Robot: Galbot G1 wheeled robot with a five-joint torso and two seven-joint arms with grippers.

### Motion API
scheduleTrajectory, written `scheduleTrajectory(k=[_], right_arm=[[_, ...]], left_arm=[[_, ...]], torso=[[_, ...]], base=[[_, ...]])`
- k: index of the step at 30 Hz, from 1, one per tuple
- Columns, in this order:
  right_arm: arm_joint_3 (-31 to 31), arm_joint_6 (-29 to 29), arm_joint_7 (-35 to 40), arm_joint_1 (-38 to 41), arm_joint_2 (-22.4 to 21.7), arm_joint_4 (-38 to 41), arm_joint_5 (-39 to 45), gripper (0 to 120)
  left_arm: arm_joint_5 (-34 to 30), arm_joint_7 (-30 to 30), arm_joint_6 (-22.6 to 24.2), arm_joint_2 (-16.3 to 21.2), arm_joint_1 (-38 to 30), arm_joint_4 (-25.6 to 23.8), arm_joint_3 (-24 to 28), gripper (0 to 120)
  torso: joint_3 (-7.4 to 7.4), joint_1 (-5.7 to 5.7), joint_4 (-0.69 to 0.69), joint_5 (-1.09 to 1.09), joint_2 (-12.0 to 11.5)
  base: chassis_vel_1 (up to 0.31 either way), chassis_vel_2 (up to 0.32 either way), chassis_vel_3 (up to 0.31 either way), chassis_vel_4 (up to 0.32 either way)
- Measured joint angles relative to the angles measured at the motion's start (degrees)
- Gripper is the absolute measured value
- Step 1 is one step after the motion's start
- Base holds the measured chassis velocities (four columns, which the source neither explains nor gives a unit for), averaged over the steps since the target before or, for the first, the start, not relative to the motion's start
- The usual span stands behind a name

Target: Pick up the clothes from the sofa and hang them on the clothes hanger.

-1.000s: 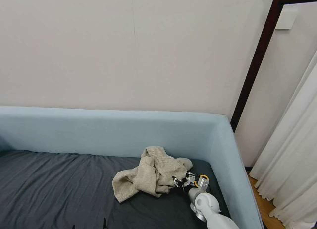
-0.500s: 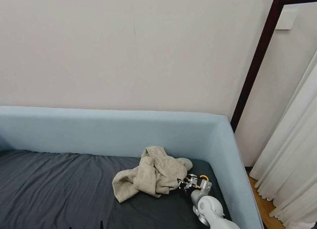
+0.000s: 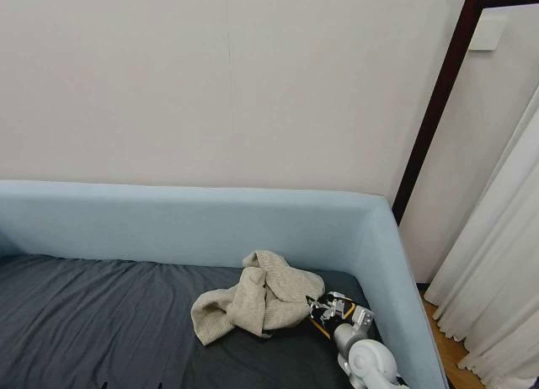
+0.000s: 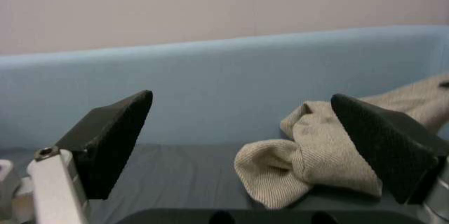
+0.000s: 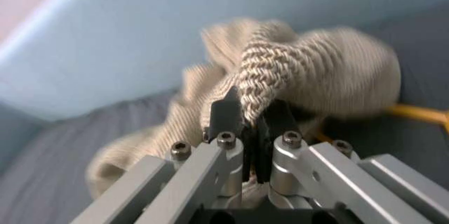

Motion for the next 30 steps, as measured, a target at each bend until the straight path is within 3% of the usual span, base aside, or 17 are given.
scheduleTrajectory(k=[2,8,13,16,23,30], right_arm=[[1.1,0.0,0.1,-2.9,-2.0,7.3,0.4,0],[4.4,-0.7,0.9,-6.4,-5.5,18.5,2.8,0],[10.4,-2.3,3.1,-7.1,-10.3,27.9,8.2,0],[15.9,-3.7,4.9,-6.5,-15.6,34.1,13.8,0],[21.4,-5.6,5.1,-7.5,-23.2,39.3,19.4,0],[21.2,-5.7,3.3,-7.4,-24.9,38.9,18.6,0]], left_arm=[[-1.0,0.1,0.7,0.2,-0.3,-0.1,0.0,100],[-0.9,-0.2,1.8,-0.6,-1.0,-0.2,0.9,100],[-0.2,-2.5,2.3,-0.7,-1.8,-0.2,1.0,100],[-0.2,-3.2,2.6,-0.5,-2.5,-0.3,0.9,100],[0.2,-4.6,3.4,-1.2,-3.1,-0.9,1.6,100],[0.4,-5.8,3.4,-2.0,-3.4,-0.8,1.5,100]], torso=[[0.0,0.0,0.01,0.0,0.0],[0.0,0.0,0.01,0.01,0.0],[0.0,0.0,0.01,0.01,0.0],[0.0,0.0,0.0,0.01,0.0],[0.0,0.0,0.0,0.02,0.0],[0.0,0.0,0.02,0.02,0.0]], base=[[0.0,0.0,0.0,0.0],[0.0,0.0,0.0,0.0],[0.0,0.0,0.0,0.0],[0.0,0.0,0.0,0.0],[0.0,0.0,0.0,0.0],[0.0,0.0,0.0,0.0]])
